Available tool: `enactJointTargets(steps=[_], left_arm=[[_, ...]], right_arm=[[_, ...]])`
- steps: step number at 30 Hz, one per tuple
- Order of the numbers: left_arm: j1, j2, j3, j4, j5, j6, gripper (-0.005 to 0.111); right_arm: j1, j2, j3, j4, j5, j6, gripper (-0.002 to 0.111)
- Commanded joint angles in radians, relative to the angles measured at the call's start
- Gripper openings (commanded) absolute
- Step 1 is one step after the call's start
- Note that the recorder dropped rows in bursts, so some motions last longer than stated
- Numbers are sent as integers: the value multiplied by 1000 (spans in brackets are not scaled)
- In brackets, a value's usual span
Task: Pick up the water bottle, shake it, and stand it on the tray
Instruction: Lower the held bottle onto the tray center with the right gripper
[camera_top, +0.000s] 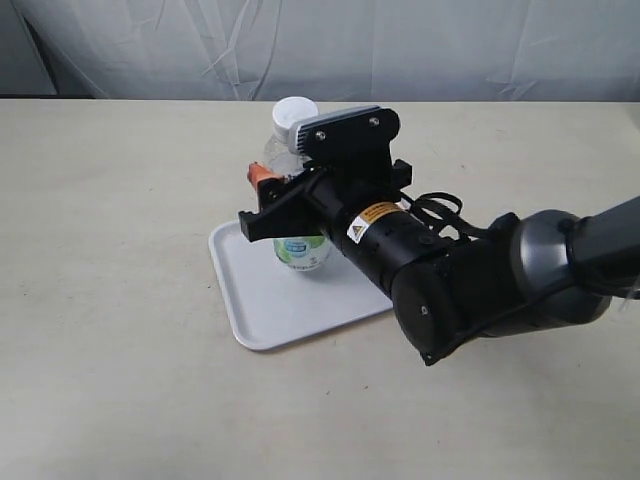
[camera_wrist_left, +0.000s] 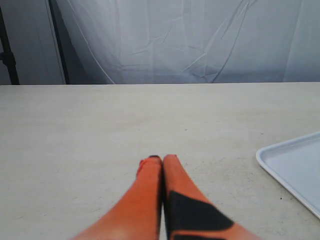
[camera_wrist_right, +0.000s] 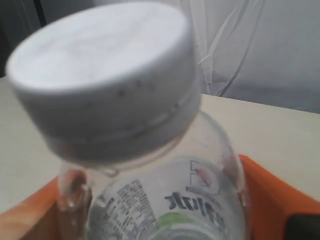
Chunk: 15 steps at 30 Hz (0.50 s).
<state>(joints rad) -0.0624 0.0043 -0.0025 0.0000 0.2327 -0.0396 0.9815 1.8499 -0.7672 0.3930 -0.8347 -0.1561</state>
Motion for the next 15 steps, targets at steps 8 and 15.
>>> enactJointTargets(steps=[8,15], left_arm=[[1,-4,3,0,-1,-4,0],[1,-4,3,0,-1,-4,0]], right_arm=[[-3,-7,-6,1,36,-2,-1],[-3,-7,-6,41,69,3,-1]])
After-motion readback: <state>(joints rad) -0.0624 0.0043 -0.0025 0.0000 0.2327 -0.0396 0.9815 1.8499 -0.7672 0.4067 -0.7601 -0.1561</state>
